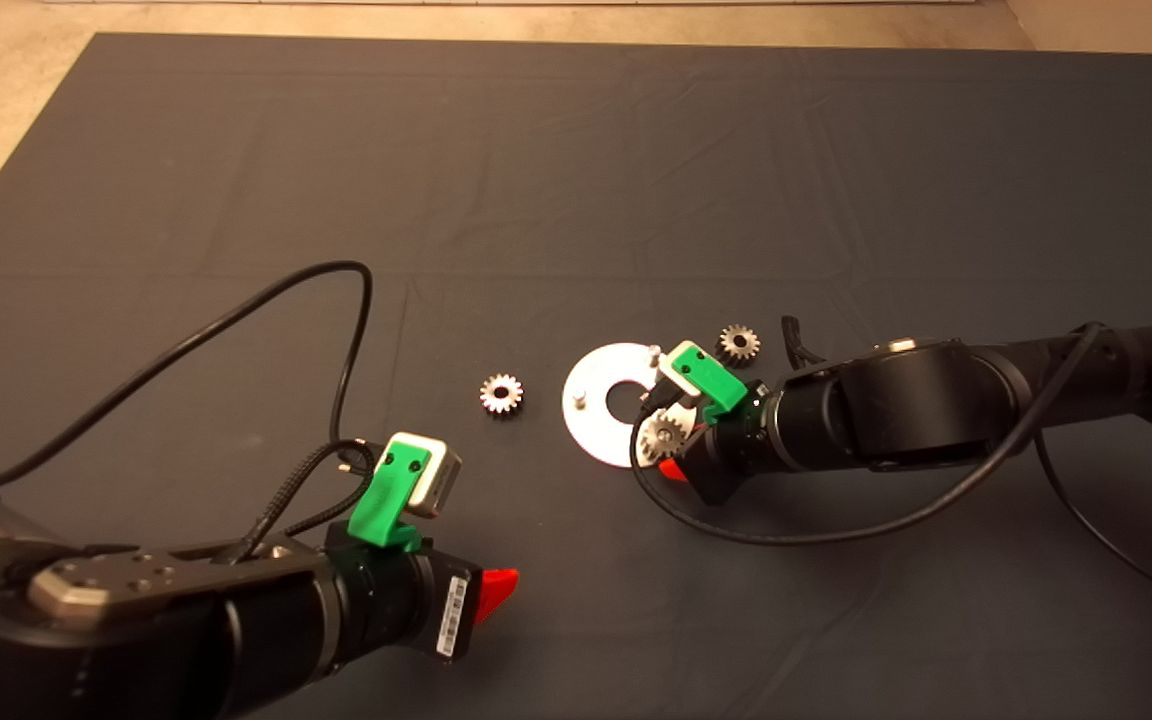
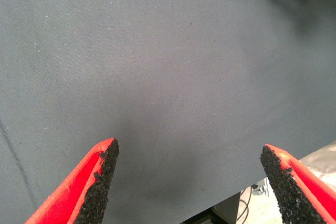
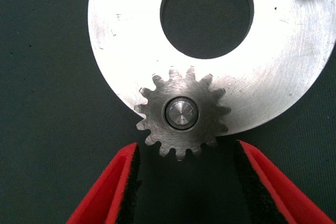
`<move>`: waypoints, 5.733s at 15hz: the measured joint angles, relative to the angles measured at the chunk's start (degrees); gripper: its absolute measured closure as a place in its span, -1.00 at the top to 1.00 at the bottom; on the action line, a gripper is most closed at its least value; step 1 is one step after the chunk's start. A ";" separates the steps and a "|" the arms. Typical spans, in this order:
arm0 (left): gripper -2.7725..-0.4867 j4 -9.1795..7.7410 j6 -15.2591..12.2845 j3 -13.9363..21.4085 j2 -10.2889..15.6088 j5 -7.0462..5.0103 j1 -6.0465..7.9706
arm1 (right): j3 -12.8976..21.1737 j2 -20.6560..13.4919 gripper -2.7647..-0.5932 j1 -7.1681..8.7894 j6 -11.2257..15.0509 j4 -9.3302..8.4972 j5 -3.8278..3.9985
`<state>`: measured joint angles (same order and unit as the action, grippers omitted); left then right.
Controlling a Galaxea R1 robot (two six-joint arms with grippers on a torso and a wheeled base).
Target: Install three planetary gears onto the carrier pins
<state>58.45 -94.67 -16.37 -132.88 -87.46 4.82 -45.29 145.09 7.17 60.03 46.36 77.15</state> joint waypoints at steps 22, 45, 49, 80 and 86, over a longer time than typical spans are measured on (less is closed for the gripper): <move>0.24 0.00 -0.06 0.00 -0.11 -0.01 0.02 | -10.66 -7.74 0.03 6.50 -12.65 -8.33 -0.10; 0.24 -0.35 -0.23 0.00 -0.09 0.00 0.45 | -13.08 -7.66 -0.01 8.13 -13.28 -8.52 -6.73; 0.24 -0.40 -0.23 0.00 -0.09 0.00 0.44 | -14.98 -7.67 -0.13 7.92 -13.28 -8.52 -8.69; 0.24 -0.85 -0.30 0.00 0.05 0.00 1.11 | -17.66 -7.19 -0.52 6.03 -15.22 -8.52 -12.87; 0.24 -1.23 -0.30 0.00 0.05 0.00 1.11 | -17.66 -7.17 -0.66 6.03 -16.09 -8.55 -13.00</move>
<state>57.22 -94.98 -16.37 -132.83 -87.46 5.92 -62.95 137.92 13.20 43.93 37.82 64.16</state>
